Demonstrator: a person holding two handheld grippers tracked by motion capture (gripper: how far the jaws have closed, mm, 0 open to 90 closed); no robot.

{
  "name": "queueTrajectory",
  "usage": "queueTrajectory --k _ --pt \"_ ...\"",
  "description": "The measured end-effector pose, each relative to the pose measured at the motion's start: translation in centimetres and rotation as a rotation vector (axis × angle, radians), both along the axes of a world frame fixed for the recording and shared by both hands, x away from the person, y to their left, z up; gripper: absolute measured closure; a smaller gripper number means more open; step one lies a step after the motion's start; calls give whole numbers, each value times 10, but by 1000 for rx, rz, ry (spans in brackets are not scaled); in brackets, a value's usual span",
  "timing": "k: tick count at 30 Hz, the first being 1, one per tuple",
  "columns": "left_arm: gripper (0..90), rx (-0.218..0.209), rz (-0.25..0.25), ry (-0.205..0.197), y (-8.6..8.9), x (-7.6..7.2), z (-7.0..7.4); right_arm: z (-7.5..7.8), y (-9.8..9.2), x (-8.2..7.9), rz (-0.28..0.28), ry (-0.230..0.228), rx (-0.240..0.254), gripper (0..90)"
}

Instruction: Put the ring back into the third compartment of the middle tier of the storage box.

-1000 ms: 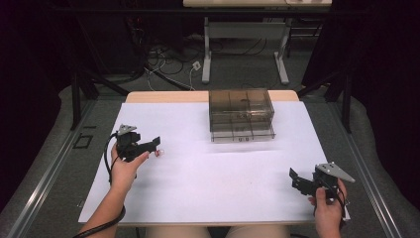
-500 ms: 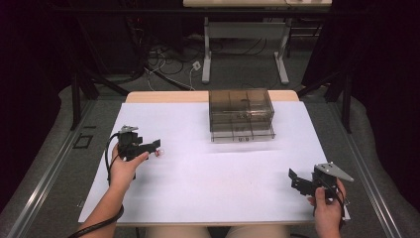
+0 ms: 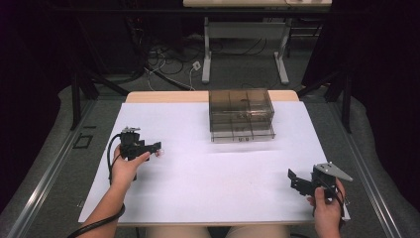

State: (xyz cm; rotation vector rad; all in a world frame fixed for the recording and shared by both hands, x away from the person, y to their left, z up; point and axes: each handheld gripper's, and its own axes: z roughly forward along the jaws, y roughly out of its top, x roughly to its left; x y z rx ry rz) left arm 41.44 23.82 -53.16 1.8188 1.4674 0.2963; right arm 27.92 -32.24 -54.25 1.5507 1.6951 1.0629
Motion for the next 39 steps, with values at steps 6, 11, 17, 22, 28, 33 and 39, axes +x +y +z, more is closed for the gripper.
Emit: queueTrajectory --k 6,11,17,22,28,33,39 --pt "256 -18 -2 54 -2 3 -1 0 0 0 -2 7 -1 72" --pt "269 -35 15 101 -3 5 -4 0 0 0 -4 9 3 74" --pt "286 -61 36 165 -4 7 -7 0 1 0 2 13 12 77" --pt "334 -73 46 192 -5 9 -9 0 1 0 8 13 4 78" --pt "389 -56 36 193 -6 11 -11 0 1 0 5 17 6 78" --pt "442 -40 38 200 -7 13 -13 0 1 0 4 18 6 80" --pt "479 -34 33 210 -9 14 -14 0 1 0 7 17 6 80"
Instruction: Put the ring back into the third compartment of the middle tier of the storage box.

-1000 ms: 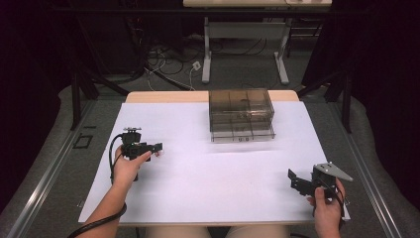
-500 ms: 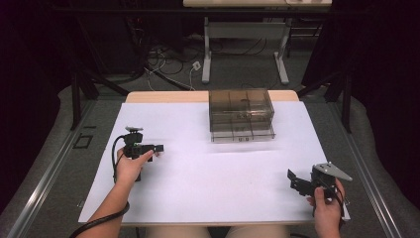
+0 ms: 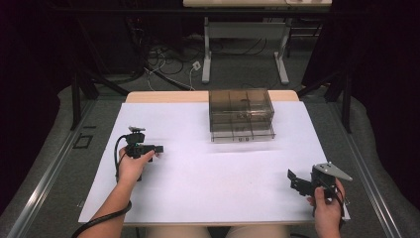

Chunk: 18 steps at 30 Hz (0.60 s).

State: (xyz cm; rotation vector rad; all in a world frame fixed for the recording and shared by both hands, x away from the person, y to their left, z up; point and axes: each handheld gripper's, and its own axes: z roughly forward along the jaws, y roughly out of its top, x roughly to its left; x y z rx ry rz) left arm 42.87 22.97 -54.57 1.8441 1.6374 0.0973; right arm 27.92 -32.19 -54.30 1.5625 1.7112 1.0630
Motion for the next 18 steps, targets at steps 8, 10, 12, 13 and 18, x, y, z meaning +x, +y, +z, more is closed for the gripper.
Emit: queueTrajectory --k 8,10,12,13,18 --pt "527 18 5 -4 -3 0 0 0 0 0 -5 3 6 80" --pt "551 20 -1 0 -3 0 0 0 0 0 -5 3 10 81" --pt "560 22 0 5 -4 0 0 0 0 0 1 -2 4 81" --pt "566 22 0 5 -4 0 0 0 0 0 1 -2 4 81" --pt "609 25 -16 22 -3 -1 1 0 0 0 1 2 -1 81"
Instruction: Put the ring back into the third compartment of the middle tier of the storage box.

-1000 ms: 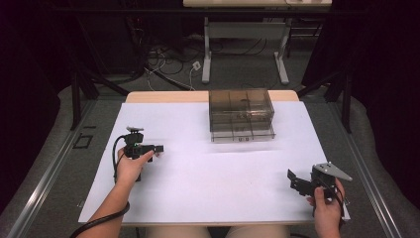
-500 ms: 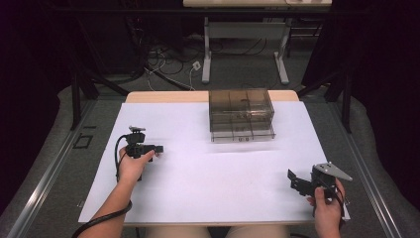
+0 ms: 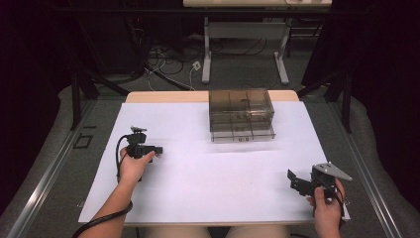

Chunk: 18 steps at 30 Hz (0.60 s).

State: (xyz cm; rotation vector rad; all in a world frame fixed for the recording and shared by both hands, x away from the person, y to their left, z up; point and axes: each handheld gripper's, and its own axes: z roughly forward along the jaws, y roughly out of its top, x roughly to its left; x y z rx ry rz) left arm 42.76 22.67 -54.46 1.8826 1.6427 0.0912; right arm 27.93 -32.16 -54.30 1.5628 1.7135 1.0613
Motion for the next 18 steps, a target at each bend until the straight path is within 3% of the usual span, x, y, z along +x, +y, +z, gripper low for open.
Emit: queueTrajectory --k 11,14,18 --pt "657 2 3 4 0 0 0 -1 0 1 2 5 -2 81" --pt "662 1 12 -12 -1 0 -1 -3 1 2 -2 -13 4 82" --pt "667 3 7 -13 -2 -1 -1 -1 0 0 -7 14 8 83"
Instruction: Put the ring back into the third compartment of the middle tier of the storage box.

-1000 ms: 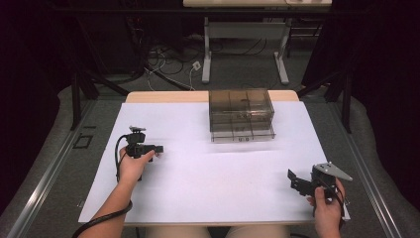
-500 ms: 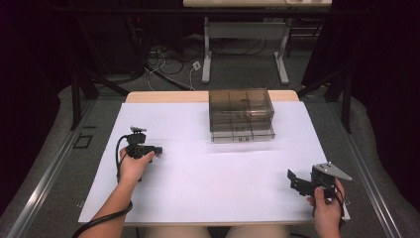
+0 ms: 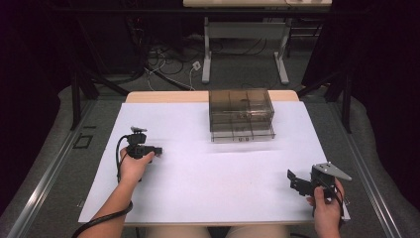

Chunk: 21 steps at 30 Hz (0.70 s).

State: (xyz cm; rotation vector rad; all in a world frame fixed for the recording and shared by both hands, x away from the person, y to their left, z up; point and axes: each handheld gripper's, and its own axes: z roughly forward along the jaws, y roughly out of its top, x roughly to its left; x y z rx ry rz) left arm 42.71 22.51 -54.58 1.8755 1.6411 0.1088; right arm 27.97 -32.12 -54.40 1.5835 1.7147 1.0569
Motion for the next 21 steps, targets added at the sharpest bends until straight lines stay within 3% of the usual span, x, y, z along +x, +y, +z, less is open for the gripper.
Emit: queueTrajectory --k 9,12,21 --pt "675 3 -16 17 -2 1 2 -1 0 0 2 -3 6 83" --pt "677 5 -9 1 -3 1 1 0 0 0 1 -3 6 83" --pt "694 12 -20 2 -5 2 5 0 -1 0 2 -2 -3 83"
